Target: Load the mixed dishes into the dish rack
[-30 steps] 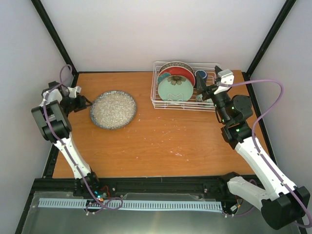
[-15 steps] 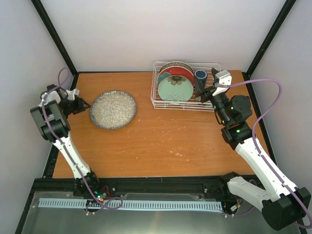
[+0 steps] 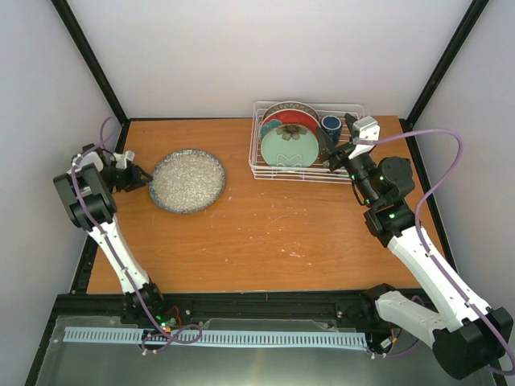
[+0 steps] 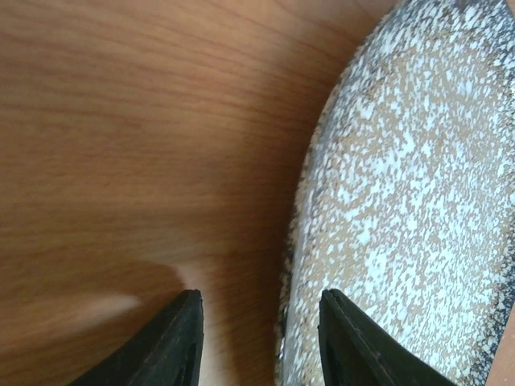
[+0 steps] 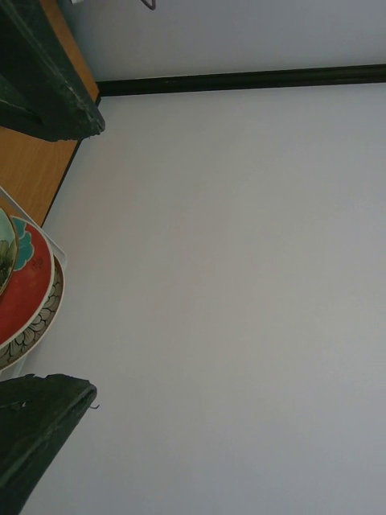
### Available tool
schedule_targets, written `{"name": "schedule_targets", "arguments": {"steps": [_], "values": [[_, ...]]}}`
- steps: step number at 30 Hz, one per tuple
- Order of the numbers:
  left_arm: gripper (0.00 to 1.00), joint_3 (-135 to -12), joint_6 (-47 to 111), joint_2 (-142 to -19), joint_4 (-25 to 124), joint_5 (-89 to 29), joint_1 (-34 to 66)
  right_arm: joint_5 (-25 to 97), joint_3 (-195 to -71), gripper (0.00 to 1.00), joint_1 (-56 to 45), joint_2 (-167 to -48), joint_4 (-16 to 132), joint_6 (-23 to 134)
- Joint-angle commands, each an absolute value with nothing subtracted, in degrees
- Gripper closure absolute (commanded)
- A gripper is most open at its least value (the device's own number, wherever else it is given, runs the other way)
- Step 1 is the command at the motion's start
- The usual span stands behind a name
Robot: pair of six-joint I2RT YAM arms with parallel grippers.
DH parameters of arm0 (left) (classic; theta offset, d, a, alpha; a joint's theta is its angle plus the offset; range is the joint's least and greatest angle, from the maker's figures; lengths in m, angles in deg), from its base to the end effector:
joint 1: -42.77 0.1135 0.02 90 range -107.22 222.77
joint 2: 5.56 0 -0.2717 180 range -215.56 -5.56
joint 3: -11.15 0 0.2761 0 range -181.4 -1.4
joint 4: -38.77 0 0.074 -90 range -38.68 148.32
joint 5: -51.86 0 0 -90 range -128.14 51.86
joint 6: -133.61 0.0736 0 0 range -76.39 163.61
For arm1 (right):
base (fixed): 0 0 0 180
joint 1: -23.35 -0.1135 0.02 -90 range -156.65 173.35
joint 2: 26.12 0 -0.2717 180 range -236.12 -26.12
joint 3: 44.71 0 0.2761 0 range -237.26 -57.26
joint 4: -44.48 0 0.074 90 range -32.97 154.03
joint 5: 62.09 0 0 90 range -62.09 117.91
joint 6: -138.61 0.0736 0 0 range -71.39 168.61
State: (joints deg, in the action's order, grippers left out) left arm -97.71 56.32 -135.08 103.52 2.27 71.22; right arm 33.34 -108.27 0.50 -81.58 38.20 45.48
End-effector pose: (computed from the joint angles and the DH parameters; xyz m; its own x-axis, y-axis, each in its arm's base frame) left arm 0.4286 0.1780 0.0961 -0.9247 -0.3105 -0.2202 -0.1165 0.7817 -0.6127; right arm 0.2571 0.1159 0.4128 0.2542 0.0481 -0.9659 -0.4578 0.8857 -0.0764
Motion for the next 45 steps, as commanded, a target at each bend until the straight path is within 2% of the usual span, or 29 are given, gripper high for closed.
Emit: {"name": "schedule_targets", "arguments": {"steps": [1,7,8,13,14,23,36,45], "values": [[0.59,-99.5,56.6,-138.6,103.4,2.4,68.7,34.2,-109.0,0.21,0.0,-81.9,38.3,46.4],[0.63,-99.7,57.1,-140.2,103.8,3.8,66.1,34.1,-109.1,0.21,-0.2,-82.1,38.4,46.3],[0.67,-99.8,57.2,-140.4,103.7,4.0,66.0,34.2,-109.1,0.21,-0.2,-82.2,38.4,46.3],[0.97,-99.7,57.8,-141.0,103.9,5.5,65.9,35.0,-109.1,0.21,-0.3,-82.8,38.3,46.8],[0.99,-99.7,58.0,-141.2,104.1,6.2,66.0,35.1,-109.0,0.21,-0.4,-82.8,38.3,46.9],[0.99,-97.8,58.8,-139.7,100.0,11.3,66.0,37.1,-109.0,0.21,-0.8,-84.3,38.0,48.2],[0.99,-78.7,51.8,-124.1,72.9,18.8,65.5,39.3,-110.1,0.21,-3.4,-91.2,36.5,49.8],[0.99,-71.9,48.4,-114.0,59.4,24.4,65.2,40.8,-113.2,0.21,-6.3,-98.1,36.3,49.5]]}}
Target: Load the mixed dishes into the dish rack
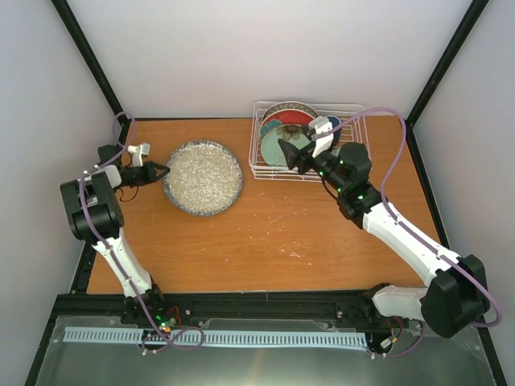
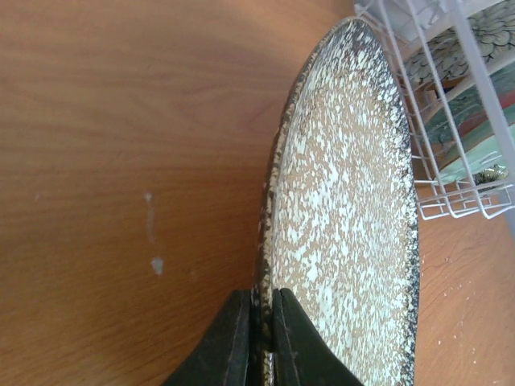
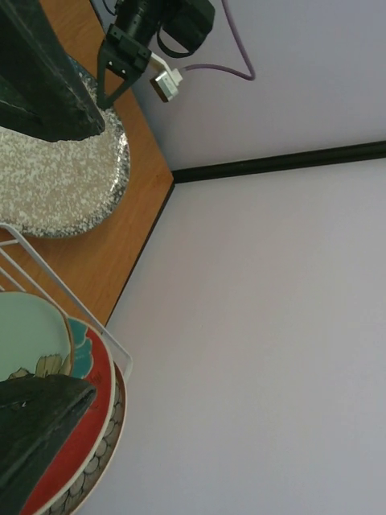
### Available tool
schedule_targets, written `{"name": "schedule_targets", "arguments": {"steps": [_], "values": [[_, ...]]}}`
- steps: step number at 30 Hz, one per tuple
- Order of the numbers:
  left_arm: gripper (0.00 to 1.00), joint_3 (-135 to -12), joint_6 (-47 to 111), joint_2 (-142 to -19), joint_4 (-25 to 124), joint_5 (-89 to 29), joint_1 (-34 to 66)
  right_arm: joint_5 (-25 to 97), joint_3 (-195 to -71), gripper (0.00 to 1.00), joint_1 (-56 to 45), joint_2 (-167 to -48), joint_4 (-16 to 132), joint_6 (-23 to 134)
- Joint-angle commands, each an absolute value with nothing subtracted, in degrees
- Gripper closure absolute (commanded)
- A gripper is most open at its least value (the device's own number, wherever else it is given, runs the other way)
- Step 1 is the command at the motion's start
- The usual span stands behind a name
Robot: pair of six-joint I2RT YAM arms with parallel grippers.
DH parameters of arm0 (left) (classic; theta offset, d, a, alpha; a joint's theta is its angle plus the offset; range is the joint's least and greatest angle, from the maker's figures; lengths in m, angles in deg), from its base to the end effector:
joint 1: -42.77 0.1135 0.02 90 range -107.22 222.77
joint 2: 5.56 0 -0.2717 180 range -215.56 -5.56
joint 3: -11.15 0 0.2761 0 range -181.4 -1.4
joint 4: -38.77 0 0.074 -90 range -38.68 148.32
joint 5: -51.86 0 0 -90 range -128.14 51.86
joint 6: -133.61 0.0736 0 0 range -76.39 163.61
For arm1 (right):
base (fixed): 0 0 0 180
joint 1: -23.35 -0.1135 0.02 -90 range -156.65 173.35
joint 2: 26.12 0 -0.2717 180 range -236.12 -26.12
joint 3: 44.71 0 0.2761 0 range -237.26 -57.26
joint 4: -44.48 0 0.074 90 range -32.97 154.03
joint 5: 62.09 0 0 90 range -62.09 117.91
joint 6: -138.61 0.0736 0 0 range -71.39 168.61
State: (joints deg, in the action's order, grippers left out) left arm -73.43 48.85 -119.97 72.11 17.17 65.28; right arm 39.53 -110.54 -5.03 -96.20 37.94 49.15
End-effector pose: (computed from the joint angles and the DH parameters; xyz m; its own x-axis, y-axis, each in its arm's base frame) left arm 0.4150 0.1065 0.1202 -0.8095 -0.2792 -0.5165 0.1997 0.6963 -0.6894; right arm 0.2998 0.1788 0.3543 0.0291 0.0262 -0.9992 -0.6429 0.7659 0.0014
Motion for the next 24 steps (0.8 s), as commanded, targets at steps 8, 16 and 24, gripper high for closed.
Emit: {"name": "schedule_targets", "arguments": {"steps": [8,16,24], "values": [[1.00,-64.8,44.7,-109.0,45.7,24.4,65.3,42.6,-115.6,0.21,-7.4,-102.5,36.8,49.4],[0.99,-58.5,43.7,-106.7,34.3,25.6,65.3,52.7,-124.0,0.20,-9.7,-111.6,47.6,43.4],[0.99,-54.7,46.5,-103.7,29.9,28.0,65.6,52.8,-123.6,0.20,-14.5,-117.0,55.8,38.8]]}}
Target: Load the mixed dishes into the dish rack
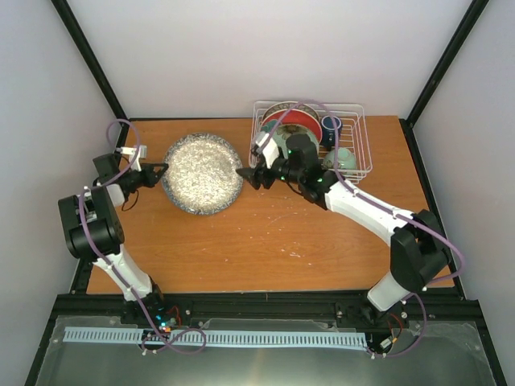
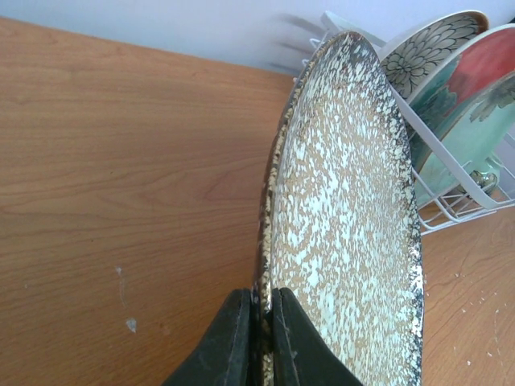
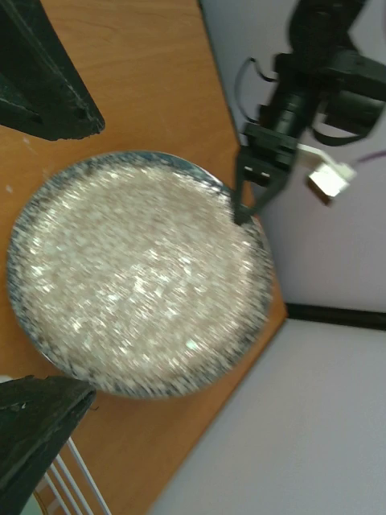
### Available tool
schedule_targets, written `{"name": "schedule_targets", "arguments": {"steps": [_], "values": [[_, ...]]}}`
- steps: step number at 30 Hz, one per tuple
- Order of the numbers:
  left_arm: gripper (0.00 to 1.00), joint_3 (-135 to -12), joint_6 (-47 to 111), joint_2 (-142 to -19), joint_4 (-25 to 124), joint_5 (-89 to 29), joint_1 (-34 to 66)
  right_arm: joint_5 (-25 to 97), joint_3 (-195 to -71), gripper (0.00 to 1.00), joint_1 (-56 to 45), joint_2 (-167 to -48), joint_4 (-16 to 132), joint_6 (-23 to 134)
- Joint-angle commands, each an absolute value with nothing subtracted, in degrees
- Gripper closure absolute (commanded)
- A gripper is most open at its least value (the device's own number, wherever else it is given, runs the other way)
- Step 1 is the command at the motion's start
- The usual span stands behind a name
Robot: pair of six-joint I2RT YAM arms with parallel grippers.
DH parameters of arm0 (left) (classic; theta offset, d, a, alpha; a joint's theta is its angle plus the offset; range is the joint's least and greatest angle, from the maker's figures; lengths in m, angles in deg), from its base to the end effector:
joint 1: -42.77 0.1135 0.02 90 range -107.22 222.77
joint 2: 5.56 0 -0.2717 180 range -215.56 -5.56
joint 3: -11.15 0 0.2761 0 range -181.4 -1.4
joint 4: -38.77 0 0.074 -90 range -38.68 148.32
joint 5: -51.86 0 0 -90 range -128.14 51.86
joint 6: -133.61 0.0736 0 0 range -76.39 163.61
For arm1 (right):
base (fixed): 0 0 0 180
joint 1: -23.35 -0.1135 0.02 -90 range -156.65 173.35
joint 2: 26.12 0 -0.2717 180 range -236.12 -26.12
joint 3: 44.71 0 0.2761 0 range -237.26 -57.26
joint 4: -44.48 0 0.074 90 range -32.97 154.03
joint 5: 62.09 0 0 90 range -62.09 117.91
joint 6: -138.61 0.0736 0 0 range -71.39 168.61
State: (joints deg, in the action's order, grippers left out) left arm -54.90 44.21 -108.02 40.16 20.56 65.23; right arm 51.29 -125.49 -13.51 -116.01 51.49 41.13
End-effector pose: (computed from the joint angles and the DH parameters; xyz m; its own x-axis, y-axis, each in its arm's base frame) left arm 0.3840 0.0907 0.1461 -0.5619 -0.2264 -0.7956 0.4314 0.7405 -0.5154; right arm 0.3250 0.2802 0.3022 -0.1089 -0.2310 -0.9669 -0.8773 0.4797 -0.0158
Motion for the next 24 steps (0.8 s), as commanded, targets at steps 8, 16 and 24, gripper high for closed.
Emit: {"name": "schedule_targets", "arguments": {"steps": [8,16,24], "values": [[0.99,-49.8,46.7,-100.7,24.1,31.1,66.0,53.3,-121.6,0.20,-15.1,-120.9,61.7,37.3],[0.99,-47.2,46.2,-99.4,20.8,34.6,66.1,52.6,-120.0,0.22,-17.4,-128.0,63.3,38.9],[0.99,-46.3,45.8,-99.9,18.7,37.3,66.1,51.4,-118.1,0.21,-17.4,-131.5,59.9,39.5]]}}
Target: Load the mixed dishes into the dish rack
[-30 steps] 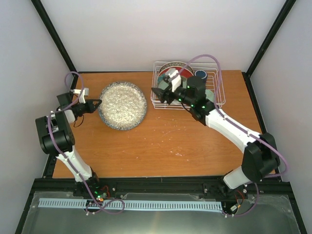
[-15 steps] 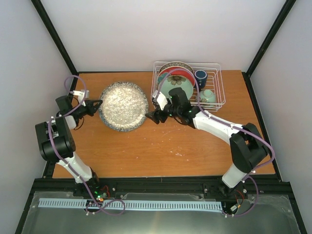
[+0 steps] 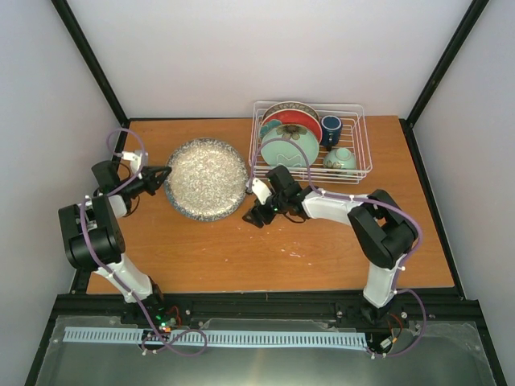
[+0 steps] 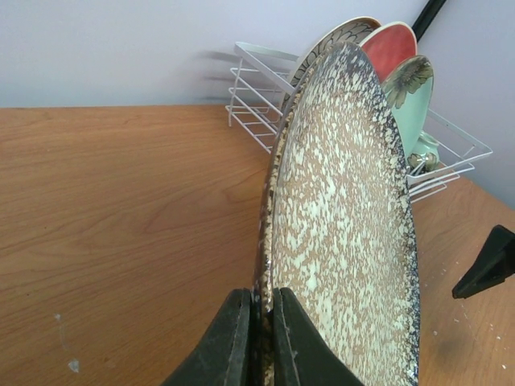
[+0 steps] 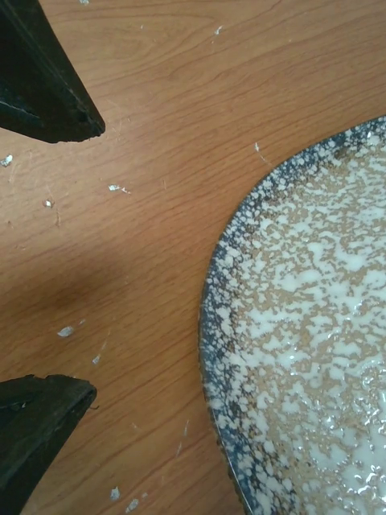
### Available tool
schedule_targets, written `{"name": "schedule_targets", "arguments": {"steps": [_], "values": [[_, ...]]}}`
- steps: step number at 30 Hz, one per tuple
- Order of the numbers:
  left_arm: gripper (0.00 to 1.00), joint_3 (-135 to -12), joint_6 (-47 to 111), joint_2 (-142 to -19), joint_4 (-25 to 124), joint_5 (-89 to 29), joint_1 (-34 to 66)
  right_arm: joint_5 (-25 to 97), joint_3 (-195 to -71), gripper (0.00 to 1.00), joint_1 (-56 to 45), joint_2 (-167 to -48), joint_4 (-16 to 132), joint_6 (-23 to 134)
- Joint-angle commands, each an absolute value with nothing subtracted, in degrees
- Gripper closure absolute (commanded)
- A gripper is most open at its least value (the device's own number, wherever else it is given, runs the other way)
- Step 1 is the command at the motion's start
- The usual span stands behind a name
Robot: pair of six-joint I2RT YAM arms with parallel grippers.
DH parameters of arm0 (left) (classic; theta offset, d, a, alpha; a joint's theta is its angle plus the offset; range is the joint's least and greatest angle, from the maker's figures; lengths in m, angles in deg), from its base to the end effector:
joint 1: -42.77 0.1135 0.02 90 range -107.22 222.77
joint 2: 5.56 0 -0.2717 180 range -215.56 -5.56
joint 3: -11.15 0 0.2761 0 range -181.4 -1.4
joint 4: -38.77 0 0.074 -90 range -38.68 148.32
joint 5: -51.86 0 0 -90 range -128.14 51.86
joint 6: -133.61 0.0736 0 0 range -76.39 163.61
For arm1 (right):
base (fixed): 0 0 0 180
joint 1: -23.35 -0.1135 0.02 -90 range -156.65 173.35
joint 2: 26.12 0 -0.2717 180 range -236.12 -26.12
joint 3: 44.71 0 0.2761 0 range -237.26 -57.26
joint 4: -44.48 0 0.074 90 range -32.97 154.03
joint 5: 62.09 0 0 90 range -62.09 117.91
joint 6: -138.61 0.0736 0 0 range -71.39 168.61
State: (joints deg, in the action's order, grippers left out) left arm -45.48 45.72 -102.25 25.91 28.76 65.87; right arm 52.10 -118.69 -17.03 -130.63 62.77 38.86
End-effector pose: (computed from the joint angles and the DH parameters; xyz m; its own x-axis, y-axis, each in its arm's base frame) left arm 0.3526 0.0768 0.1586 -0.3981 -0.1541 -0.9043 0.6137 0.6880 -0.3874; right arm 0.2995 0.2943 0.1301 -0.4302 -0.5686 -0.7011 -0.8821 0.4300 0.1924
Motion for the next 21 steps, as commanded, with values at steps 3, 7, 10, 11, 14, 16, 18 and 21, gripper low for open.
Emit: {"name": "schedule_targets", "arguments": {"steps": [3,7,10,11,14,16,18,21], "values": [[0.99,-46.0,46.0,-100.1,18.1,38.4,66.1,51.2,-117.5,0.22,-17.3,-132.1,57.5,40.0],[0.99,-45.7,46.4,-100.4,17.6,39.6,66.1,52.1,-118.5,0.21,-17.0,-133.6,55.4,40.8],[0.99,-45.6,46.7,-100.4,17.9,40.1,66.1,53.7,-119.4,0.22,-16.4,-134.9,54.1,41.4],[0.99,-45.6,46.8,-100.4,17.8,40.1,66.1,54.6,-119.5,0.22,-16.0,-135.3,53.4,41.7],[0.99,-45.6,46.9,-100.7,17.8,40.5,66.1,57.4,-120.4,0.22,-14.8,-136.3,51.7,43.1],[0.99,-45.6,47.1,-100.9,17.7,40.9,66.1,58.8,-121.2,0.22,-14.4,-137.1,50.1,43.9],[0.99,-45.5,47.3,-101.2,17.7,41.2,66.0,61.0,-122.4,0.22,-14.1,-137.9,49.0,45.0],[0.99,-45.8,47.4,-101.8,18.0,41.3,66.0,64.4,-124.5,0.22,-13.7,-138.4,47.8,46.7]]}}
